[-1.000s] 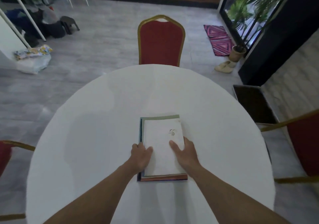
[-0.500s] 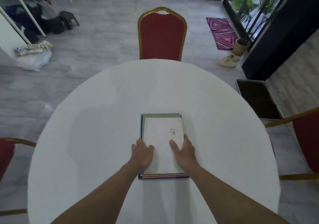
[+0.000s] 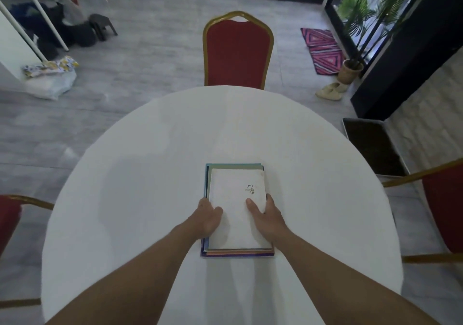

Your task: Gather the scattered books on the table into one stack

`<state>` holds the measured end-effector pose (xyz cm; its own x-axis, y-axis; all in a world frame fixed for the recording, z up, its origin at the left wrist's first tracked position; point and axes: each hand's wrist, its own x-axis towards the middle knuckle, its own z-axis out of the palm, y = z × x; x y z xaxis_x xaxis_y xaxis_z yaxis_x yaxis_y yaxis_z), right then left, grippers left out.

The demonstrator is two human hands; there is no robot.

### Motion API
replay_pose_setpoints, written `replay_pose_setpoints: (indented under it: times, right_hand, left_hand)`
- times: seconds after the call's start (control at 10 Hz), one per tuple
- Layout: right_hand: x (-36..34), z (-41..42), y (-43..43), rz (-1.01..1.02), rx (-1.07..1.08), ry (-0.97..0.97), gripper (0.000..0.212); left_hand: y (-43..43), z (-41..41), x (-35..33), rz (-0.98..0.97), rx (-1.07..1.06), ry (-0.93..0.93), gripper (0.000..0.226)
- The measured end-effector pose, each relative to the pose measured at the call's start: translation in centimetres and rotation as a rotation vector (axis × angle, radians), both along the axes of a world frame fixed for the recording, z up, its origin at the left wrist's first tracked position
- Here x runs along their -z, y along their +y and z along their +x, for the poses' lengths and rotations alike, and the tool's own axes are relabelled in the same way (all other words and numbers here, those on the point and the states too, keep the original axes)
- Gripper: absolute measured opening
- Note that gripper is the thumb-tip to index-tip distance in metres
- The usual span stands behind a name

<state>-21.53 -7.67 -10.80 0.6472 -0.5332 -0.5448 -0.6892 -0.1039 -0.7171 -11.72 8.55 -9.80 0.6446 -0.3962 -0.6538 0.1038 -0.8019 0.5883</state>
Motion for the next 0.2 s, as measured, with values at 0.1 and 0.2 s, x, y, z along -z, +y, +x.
replay_pose_setpoints:
  times: [0.1,0.2]
  right_hand:
    - [-2.5,0.2,-0.7,-0.058,-0.06,0.046,0.085]
    - [-6.0,0.9,-1.2,-0.17,-0.104,-0.004,0.083]
  left_hand:
    - [0.4,1.5,-0.3,-0.021,0.088,-0.104,0.066]
    - [-0.4,3.0,-2.4,0.006,0.142,-0.297,0.08]
